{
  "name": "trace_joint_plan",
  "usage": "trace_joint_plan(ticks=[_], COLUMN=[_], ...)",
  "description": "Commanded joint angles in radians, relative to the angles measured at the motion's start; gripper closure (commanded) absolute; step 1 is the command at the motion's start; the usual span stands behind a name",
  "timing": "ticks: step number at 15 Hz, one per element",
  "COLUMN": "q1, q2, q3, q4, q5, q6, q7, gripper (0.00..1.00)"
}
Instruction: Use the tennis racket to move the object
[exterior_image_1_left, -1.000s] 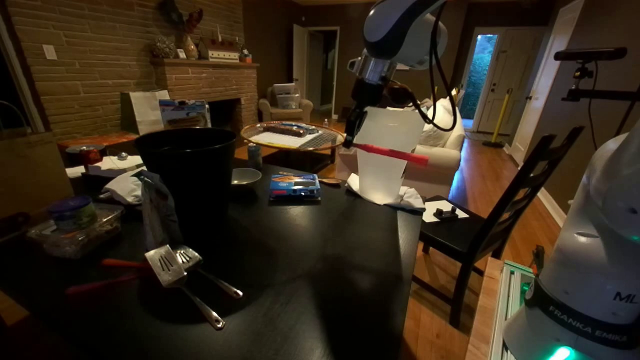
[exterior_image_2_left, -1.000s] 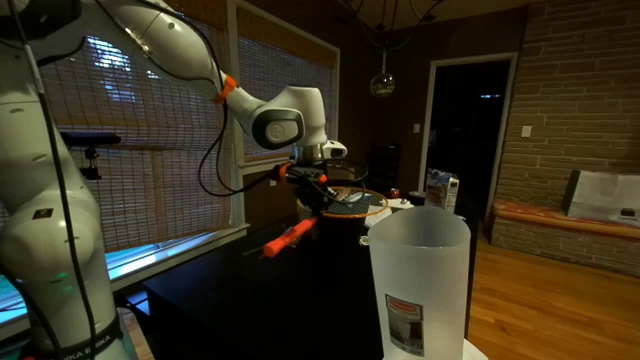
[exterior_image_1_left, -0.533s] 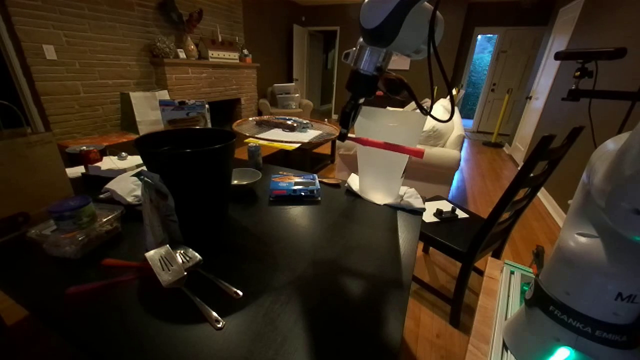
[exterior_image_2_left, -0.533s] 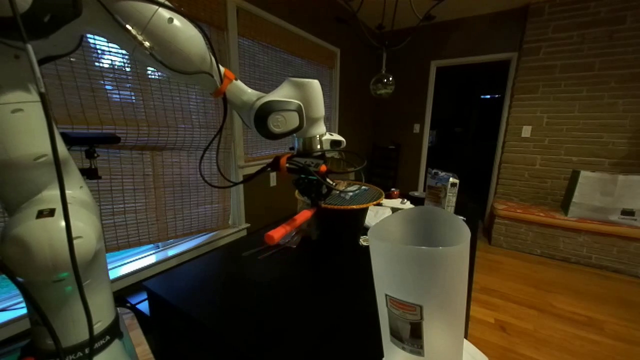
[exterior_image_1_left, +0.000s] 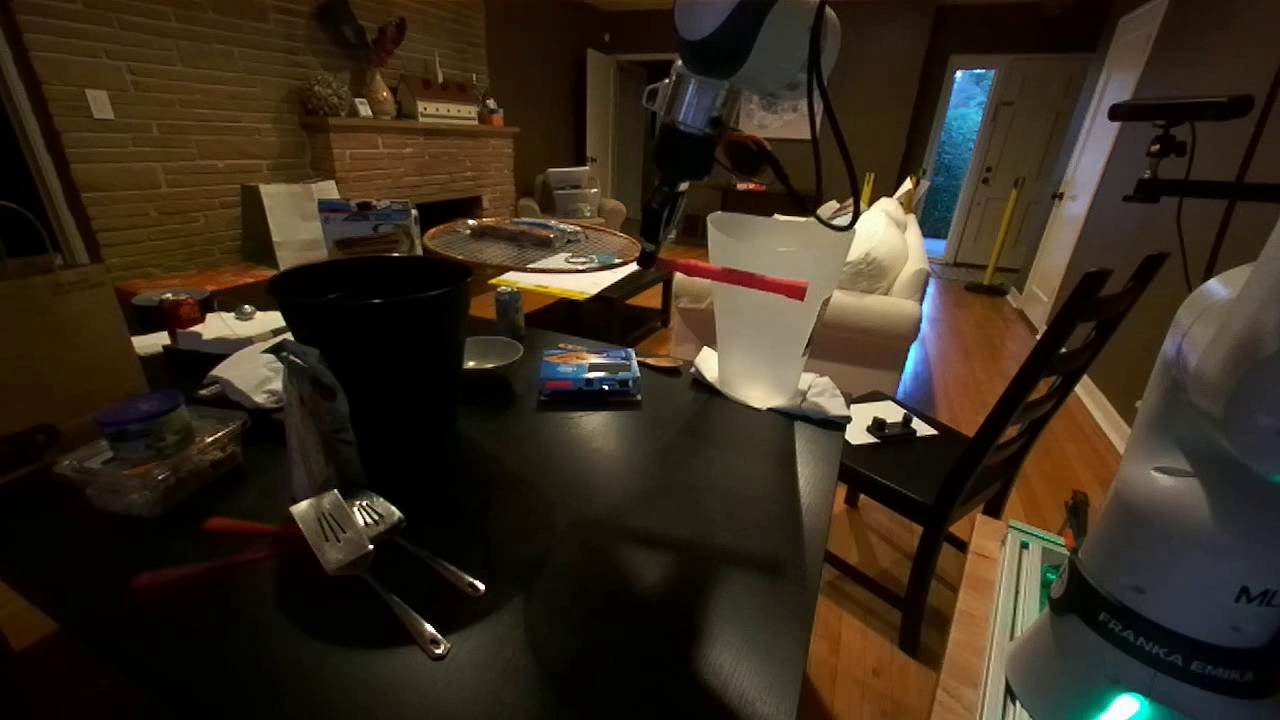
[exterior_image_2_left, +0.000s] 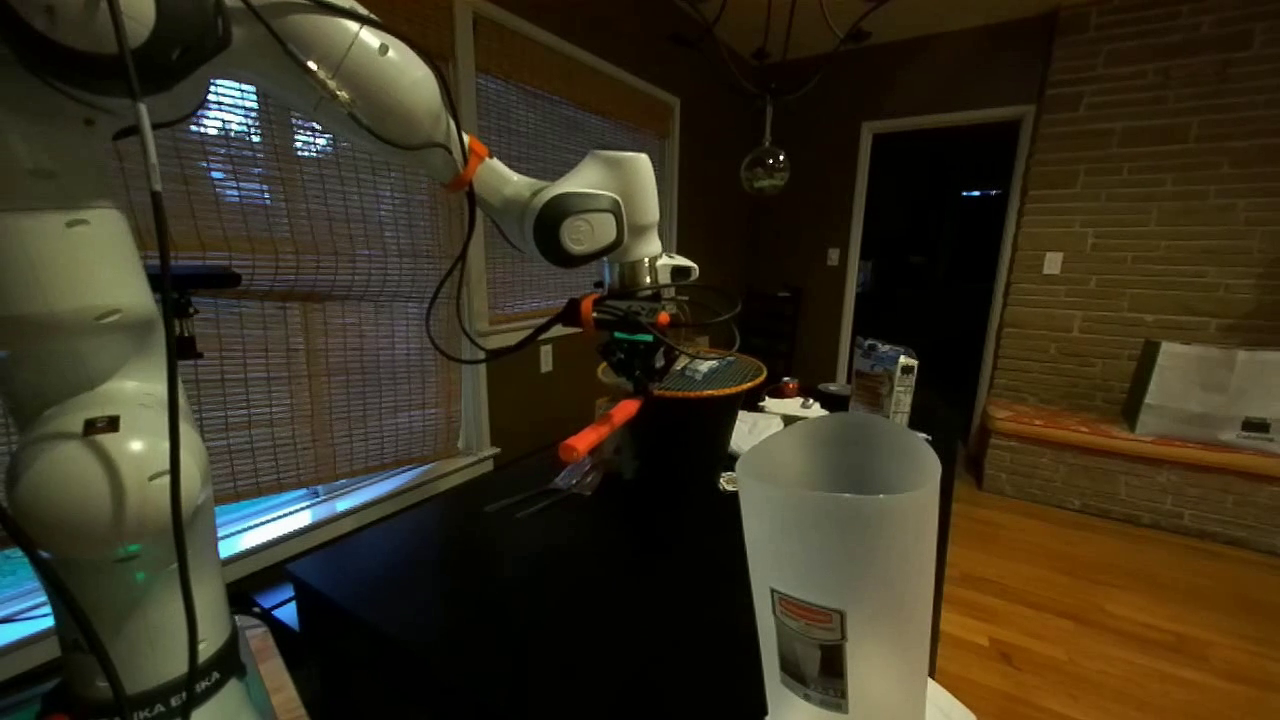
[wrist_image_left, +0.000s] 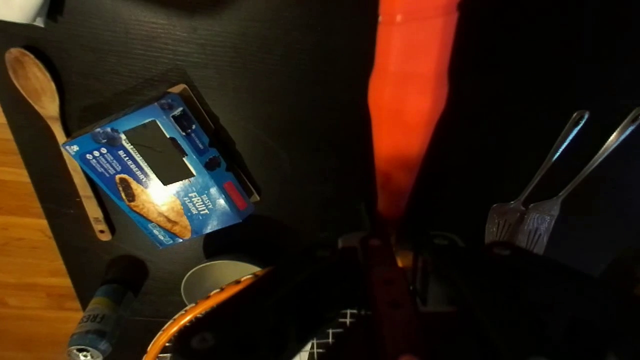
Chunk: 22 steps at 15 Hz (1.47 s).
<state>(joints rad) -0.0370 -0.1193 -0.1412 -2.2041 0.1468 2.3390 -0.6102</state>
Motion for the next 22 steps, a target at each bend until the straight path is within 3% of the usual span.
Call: trace_joint_plan(ticks=[1, 5, 6, 22], q1=[-0.006, -0.007, -0.007, 0.004], q2=[0.011, 0.019, 0.019, 0.187], q3=[0.007, 0.008, 0.008, 0.086], q4=[0.01, 0.017, 0.017, 0.302], q5=[0.0, 0.0, 0.0, -0.13], q6=[-0.003, -0.005, -0.006, -0.131], q7=[0.001, 0.001, 0.001, 0.034], gripper=[0.89, 0.89, 0.97, 0.97])
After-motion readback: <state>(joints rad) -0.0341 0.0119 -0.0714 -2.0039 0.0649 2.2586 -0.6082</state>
